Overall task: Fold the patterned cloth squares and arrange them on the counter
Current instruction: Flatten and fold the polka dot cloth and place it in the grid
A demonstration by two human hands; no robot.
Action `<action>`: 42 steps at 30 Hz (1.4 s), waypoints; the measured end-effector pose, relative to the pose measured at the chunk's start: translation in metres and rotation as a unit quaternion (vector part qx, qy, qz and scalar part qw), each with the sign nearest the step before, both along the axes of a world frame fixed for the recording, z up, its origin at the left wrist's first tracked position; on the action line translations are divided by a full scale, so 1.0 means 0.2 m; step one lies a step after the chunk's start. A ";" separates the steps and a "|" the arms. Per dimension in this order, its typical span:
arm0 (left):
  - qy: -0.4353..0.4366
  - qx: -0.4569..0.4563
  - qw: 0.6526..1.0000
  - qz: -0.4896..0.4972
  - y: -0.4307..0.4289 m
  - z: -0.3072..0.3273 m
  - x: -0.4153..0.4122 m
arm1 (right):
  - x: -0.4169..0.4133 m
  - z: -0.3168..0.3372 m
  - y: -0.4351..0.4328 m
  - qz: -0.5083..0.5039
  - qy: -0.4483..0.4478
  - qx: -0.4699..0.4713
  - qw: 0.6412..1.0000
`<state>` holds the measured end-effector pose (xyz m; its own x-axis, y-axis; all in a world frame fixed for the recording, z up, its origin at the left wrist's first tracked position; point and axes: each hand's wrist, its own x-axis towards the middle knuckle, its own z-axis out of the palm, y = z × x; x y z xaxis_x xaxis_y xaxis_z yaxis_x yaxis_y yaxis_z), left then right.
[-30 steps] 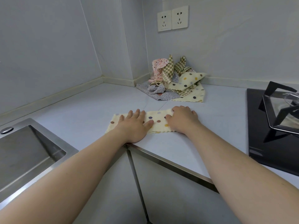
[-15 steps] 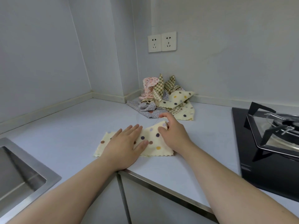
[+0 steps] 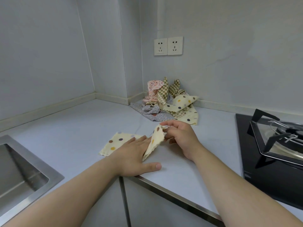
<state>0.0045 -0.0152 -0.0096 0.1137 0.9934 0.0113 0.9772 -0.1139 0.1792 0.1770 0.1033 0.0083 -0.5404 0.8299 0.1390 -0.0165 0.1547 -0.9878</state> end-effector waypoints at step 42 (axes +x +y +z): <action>-0.178 -0.137 0.970 0.096 -0.16 0.40 0.13 | -0.02 -0.03 0.00 0.018 -0.040 0.013 0.999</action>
<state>0.0296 -0.0467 0.0701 -0.0370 0.9671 -0.2518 0.8462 0.1643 0.5068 0.1732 0.1033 0.0026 -0.5803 0.8063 0.1141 0.0572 0.1802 -0.9820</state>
